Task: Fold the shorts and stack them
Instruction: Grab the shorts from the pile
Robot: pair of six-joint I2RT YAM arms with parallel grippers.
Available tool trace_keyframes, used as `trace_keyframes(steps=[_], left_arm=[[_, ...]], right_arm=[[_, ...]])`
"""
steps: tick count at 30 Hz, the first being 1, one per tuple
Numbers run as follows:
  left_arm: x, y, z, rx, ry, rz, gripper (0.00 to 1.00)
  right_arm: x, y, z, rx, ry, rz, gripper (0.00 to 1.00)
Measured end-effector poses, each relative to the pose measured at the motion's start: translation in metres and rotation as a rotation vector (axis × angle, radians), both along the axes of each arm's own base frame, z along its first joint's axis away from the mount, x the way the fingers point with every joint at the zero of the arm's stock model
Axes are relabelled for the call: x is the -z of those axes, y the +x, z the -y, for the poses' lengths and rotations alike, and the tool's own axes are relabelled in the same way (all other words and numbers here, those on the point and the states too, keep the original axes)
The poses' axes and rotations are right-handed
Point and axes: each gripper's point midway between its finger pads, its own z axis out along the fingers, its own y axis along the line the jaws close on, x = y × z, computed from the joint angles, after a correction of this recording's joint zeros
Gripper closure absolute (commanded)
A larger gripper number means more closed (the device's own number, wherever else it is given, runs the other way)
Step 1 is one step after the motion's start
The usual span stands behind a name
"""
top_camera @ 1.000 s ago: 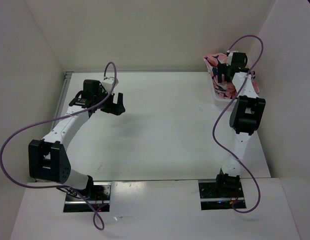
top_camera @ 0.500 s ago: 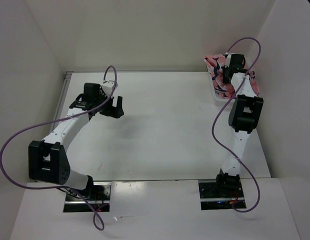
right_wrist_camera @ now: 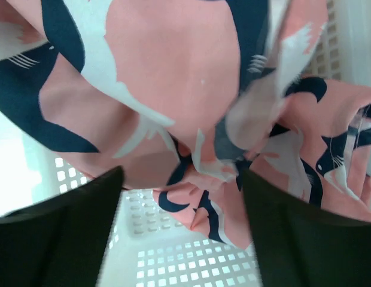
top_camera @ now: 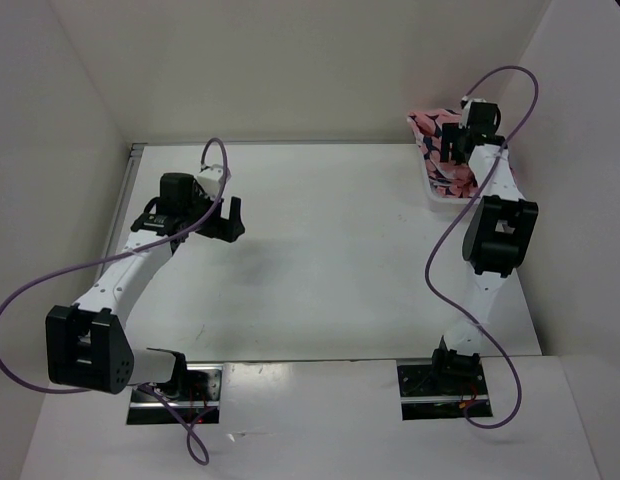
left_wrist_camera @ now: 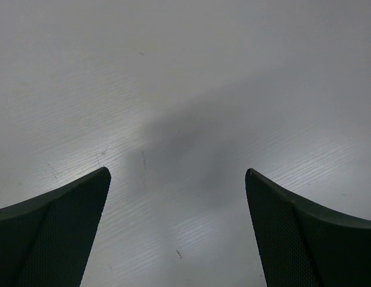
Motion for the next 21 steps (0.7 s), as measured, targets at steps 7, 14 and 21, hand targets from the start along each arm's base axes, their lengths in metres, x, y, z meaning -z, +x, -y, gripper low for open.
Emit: trace_keyframes(steps=[7, 14, 21], left_arm=[[0.000, 0.000, 0.000, 0.000, 0.000, 0.000, 0.00], [0.008, 0.001, -0.001, -0.003, 0.006, -0.023, 0.00], [0.016, 0.004, -0.001, -0.005, 0.012, -0.056, 0.00]], right_arm=[[0.016, -0.006, 0.005, 0.030, -0.004, -0.036, 0.00], [0.058, -0.007, 0.009, 0.029, 0.015, -0.107, 0.00], [0.086, -0.009, 0.008, -0.005, 0.036, -0.159, 0.74]])
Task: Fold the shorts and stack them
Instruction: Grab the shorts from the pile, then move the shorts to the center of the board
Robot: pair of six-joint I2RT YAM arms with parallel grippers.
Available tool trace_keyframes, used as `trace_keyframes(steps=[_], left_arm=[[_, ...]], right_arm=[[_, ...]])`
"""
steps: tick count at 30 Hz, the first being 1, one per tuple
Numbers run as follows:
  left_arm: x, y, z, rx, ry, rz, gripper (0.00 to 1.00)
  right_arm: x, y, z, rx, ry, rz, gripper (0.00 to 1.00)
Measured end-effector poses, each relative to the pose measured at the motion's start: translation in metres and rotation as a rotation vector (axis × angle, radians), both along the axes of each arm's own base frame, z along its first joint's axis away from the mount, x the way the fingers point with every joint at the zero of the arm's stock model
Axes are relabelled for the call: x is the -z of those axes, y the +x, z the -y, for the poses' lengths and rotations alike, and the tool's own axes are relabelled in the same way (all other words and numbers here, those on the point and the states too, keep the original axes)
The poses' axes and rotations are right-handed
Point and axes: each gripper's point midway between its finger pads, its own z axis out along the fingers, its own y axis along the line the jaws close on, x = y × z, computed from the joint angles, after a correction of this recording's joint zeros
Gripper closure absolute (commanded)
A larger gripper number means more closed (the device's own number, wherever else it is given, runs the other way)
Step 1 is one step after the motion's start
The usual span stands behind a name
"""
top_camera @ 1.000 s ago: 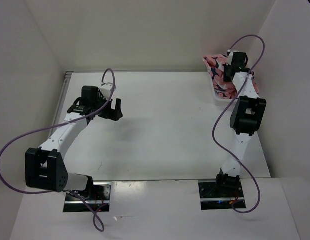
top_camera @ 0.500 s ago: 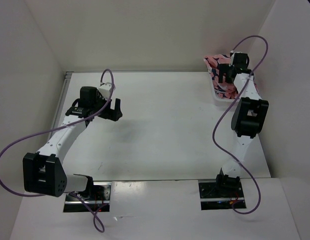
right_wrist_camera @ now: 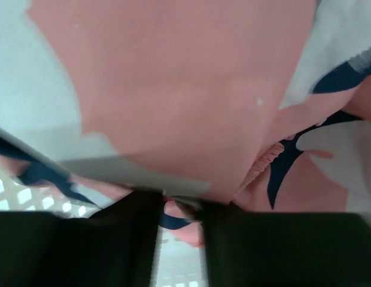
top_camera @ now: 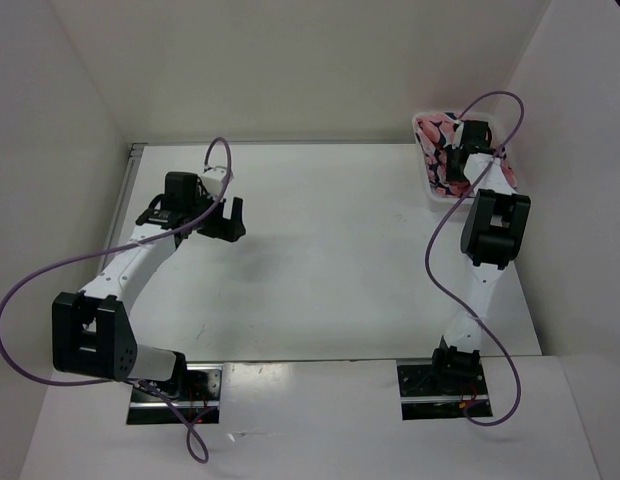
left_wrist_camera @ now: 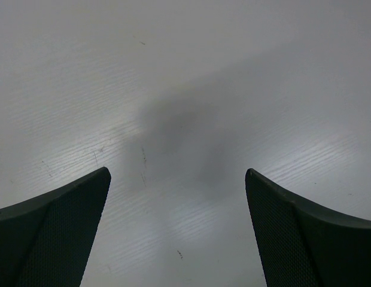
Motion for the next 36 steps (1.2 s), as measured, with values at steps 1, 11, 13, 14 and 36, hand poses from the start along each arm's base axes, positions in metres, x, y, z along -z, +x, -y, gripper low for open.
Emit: trace_keyframes(steps=[1, 11, 13, 14, 36], left_arm=[[0.000, 0.000, 0.000, 0.000, 0.000, 0.001, 0.00], [-0.008, 0.006, -0.001, -0.006, 0.001, 0.031, 0.00], [-0.017, 0.012, -0.001, -0.013, 0.004, 0.066, 0.00], [-0.024, 0.016, -0.002, -0.017, 0.004, 0.091, 0.00], [-0.169, 0.013, -0.045, -0.198, 0.012, 0.620, 0.00]], right_arm=[[0.000, 0.000, 0.000, -0.002, 0.002, 0.000, 0.81], [-0.071, 0.021, 0.010, 0.041, -0.041, 0.146, 1.00], [-0.113, 0.023, 0.010, 0.049, -0.053, 0.222, 1.00], [-0.139, 0.022, 0.007, 0.050, -0.056, 0.265, 1.00], [-0.602, -0.231, -0.281, -0.700, 0.378, 1.209, 1.00]])
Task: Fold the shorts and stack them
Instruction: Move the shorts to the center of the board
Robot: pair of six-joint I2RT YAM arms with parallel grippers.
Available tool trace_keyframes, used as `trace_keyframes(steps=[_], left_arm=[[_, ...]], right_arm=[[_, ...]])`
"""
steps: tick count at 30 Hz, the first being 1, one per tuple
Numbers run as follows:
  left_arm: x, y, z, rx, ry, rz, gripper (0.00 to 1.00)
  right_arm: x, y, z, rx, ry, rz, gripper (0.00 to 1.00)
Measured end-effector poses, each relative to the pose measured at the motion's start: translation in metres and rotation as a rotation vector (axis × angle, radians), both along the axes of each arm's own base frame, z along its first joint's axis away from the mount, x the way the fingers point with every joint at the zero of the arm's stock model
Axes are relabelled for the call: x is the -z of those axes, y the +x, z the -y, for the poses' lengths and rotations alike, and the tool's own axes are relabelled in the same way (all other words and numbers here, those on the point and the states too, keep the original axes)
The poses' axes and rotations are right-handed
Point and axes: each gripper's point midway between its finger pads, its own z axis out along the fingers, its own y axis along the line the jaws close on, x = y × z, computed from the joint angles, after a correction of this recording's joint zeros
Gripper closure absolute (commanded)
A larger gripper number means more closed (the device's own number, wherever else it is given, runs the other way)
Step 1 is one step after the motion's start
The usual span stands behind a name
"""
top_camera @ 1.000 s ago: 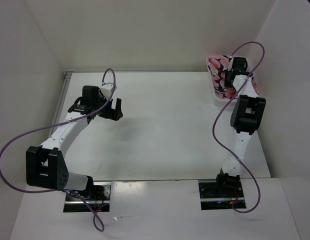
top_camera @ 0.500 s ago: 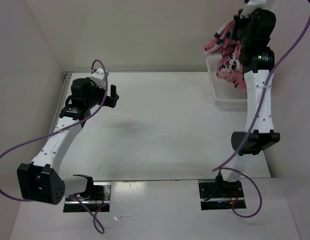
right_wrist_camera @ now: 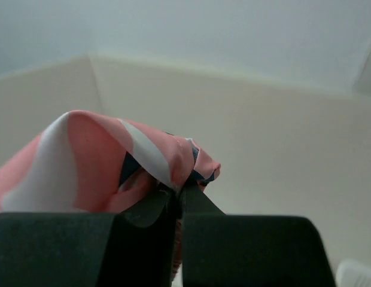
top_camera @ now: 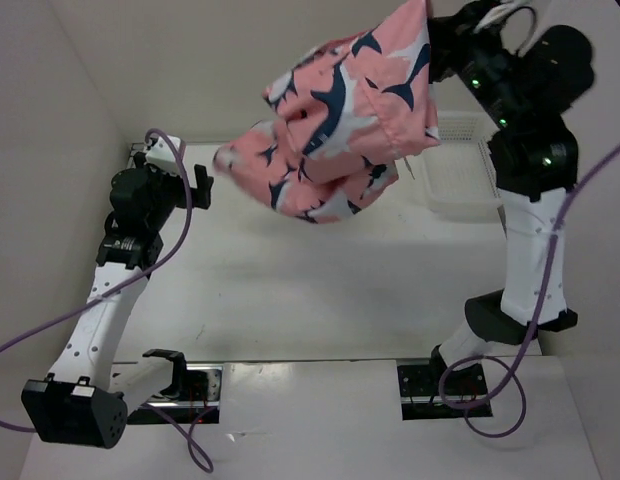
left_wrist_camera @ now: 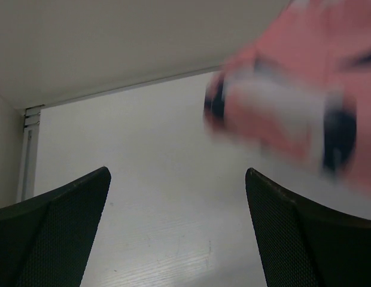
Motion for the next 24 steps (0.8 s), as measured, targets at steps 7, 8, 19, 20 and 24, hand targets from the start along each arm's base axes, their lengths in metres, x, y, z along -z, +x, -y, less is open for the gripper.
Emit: trace_keyframes(steps=[7, 8, 19, 20, 24], left_arm=[[-0.007, 0.003, -0.025, -0.081, 0.003, 0.026, 0.00], [-0.007, 0.003, -0.026, -0.084, 0.003, 0.025, 0.00], [0.062, -0.042, 0.037, 0.174, -0.007, -0.285, 0.00], [0.072, -0.052, 0.049, 0.221, -0.004, -0.328, 0.00], [0.121, -0.088, 0.089, 0.373, 0.028, -0.492, 0.00]], right_arm=[[0.224, 0.141, -0.034, 0.043, -0.019, -0.637, 0.01], [0.266, 0.154, -0.036, 0.061, -0.036, -0.736, 0.01], [0.424, 0.143, 0.019, 0.332, -0.352, -1.029, 0.10], [0.421, 0.137, 0.025, 0.343, -0.382, -1.010, 0.16], [0.444, 0.115, 0.037, 0.343, -0.484, -1.021, 0.19]])
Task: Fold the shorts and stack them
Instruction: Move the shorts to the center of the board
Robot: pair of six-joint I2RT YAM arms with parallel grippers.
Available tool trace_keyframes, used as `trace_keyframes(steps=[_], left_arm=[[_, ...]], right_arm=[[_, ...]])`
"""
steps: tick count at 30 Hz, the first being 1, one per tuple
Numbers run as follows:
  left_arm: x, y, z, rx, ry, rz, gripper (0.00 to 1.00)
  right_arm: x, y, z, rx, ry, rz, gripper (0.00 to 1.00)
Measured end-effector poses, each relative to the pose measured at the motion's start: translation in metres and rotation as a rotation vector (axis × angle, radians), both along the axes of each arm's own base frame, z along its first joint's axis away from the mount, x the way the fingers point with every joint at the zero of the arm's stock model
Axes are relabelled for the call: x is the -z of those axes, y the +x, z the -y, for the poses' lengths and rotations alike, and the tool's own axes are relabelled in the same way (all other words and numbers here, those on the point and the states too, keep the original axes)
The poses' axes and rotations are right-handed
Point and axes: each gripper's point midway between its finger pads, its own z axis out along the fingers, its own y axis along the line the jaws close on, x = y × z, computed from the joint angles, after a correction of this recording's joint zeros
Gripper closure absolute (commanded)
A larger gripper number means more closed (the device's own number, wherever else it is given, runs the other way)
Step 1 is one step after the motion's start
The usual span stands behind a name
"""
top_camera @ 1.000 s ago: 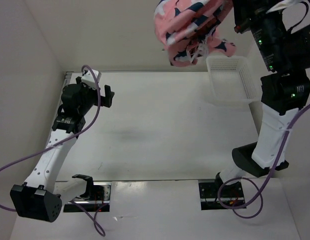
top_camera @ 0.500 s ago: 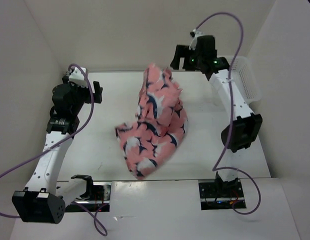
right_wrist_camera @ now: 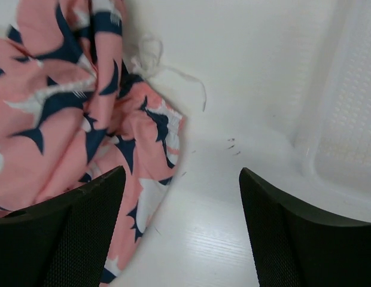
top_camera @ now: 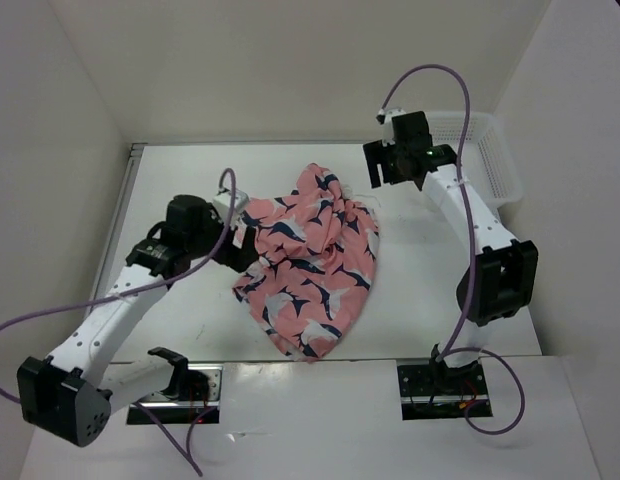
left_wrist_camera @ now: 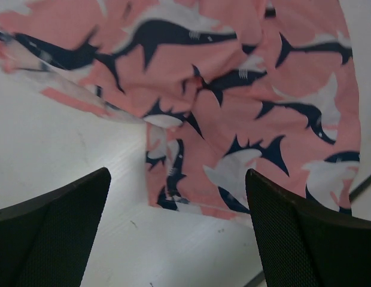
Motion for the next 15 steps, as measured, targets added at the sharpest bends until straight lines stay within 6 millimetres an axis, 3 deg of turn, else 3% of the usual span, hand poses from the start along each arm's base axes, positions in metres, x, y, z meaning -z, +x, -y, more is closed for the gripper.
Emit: trace_keyframes(steps=[4, 7, 8, 12, 15], left_arm=[[0.065, -0.010, 0.013, 0.035, 0.103, -0.130, 0.00], [0.125, -0.015, -0.004, -0.019, 0.218, -0.239, 0.00], [0.137, -0.019, -0.009, -0.031, 0.244, -0.265, 0.00], [0.157, -0.025, -0.019, -0.055, 0.295, -0.307, 0.00], [0.162, -0.021, -0.020, -0.066, 0.296, -0.287, 0.10]], right_arm=[[0.055, -0.009, 0.003, -0.033, -0.054, -0.114, 0.19], [0.089, -0.007, 0.001, -0.050, -0.070, -0.175, 0.19], [0.097, -0.005, 0.000, -0.054, -0.071, -0.187, 0.19], [0.121, 0.005, -0.005, -0.061, -0.064, -0.207, 0.19], [0.140, 0.011, -0.007, -0.067, -0.058, -0.230, 0.19]])
